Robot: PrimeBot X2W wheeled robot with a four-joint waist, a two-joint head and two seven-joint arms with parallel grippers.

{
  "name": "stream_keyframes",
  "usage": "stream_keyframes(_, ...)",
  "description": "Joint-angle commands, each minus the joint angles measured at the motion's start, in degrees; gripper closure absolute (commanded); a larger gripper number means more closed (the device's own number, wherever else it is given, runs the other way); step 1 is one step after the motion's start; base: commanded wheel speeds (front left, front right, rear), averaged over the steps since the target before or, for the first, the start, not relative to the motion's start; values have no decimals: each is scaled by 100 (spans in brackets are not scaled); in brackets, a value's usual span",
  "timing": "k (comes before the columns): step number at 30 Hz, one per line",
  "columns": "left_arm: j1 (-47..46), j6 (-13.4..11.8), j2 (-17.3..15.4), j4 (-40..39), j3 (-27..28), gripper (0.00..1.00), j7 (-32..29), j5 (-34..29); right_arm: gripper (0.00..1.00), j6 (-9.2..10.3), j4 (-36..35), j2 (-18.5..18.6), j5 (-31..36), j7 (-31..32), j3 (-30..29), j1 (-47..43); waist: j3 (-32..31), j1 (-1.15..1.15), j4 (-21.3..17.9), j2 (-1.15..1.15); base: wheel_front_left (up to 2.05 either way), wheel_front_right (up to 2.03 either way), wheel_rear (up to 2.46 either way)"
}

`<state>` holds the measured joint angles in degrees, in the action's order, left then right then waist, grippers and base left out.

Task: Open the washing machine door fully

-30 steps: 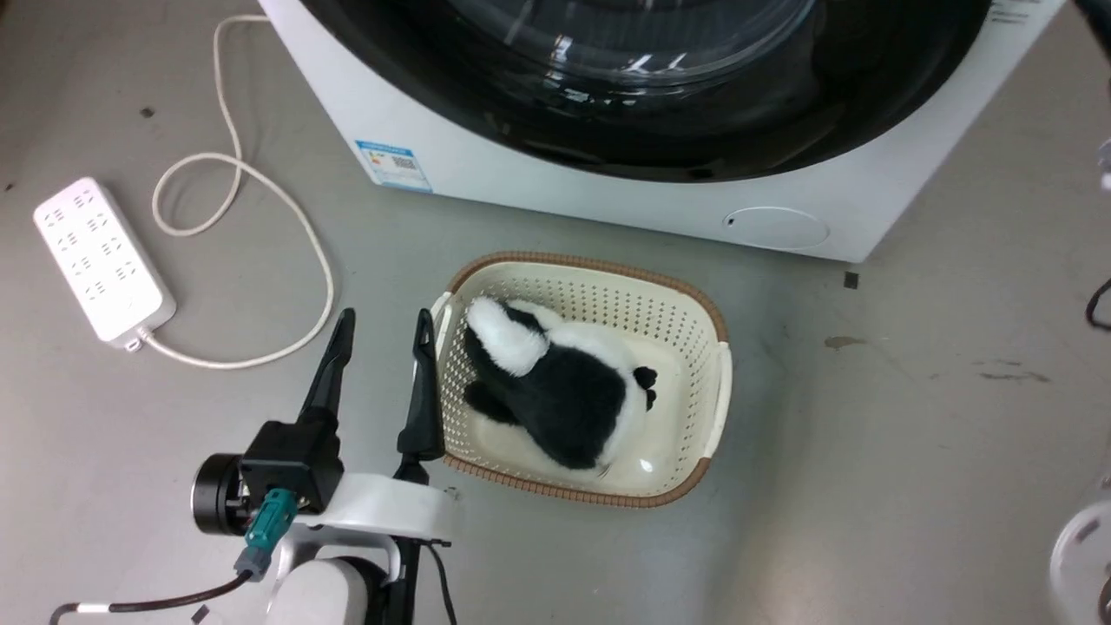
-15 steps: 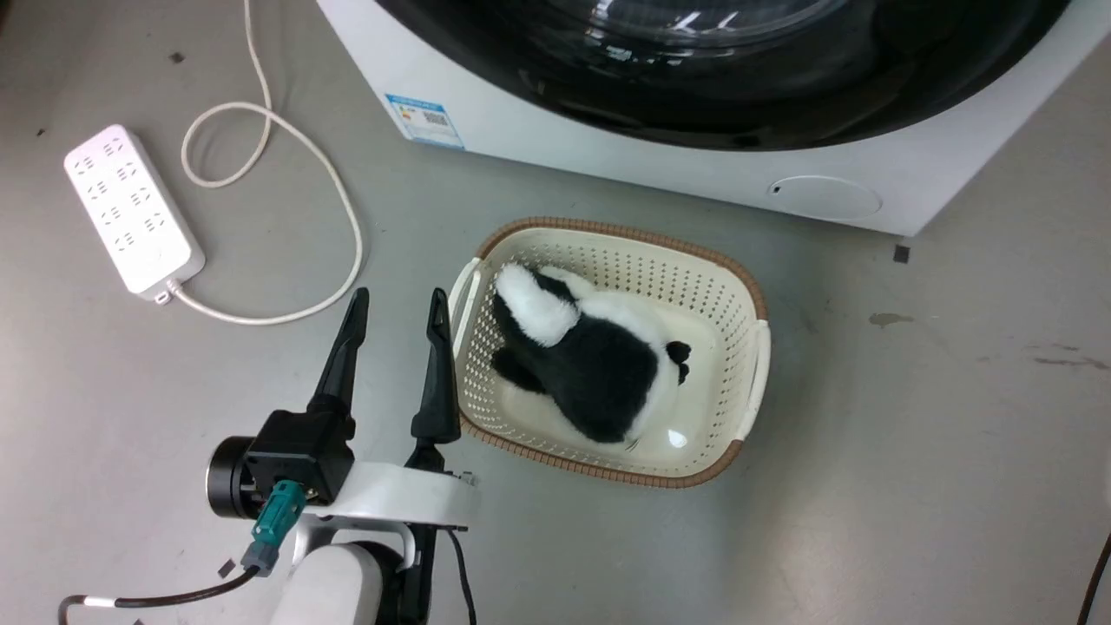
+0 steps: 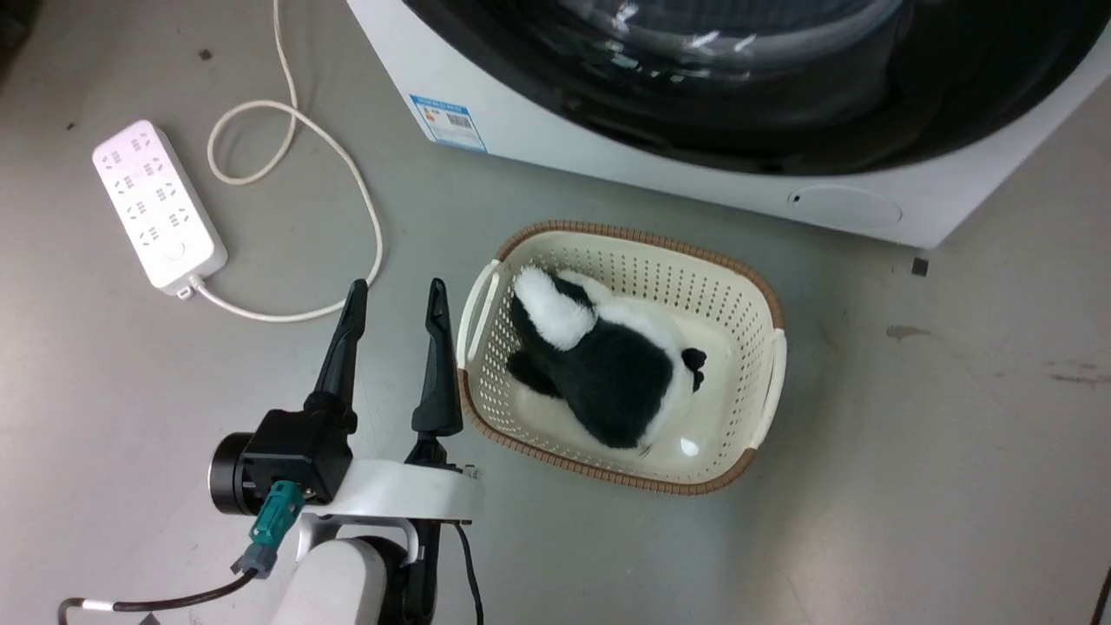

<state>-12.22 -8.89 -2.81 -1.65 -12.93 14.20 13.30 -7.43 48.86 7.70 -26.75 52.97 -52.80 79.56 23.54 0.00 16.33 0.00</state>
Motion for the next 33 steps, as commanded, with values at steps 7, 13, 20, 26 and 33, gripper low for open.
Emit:
stream_keyframes(7,42,-1,-7,55,9,0,80,20,100,-6,-88,-311,-153,570,-176,-759,-480,0,-66,0,0,0,0)
stream_keyframes(13,299,85,-7,192,25,0,80,-13,100,-6,-479,-461,-446,874,-23,-1669,-1035,0,-141,0,0,0,0)
stream_keyframes(20,597,171,-7,319,75,0,80,-50,100,-6,-230,-480,-1412,1013,643,-2382,-1515,0,-199,0,0,0,0)
stream_keyframes(26,728,238,-7,333,151,0,80,-92,100,-6,51,-481,-2362,796,1504,-2787,-1679,0,-217,0,0,0,0)
stream_keyframes(33,907,316,-7,405,207,0,80,-104,100,-6,141,-481,-3523,652,2755,-3385,-1915,0,-143,0,0,0,0)
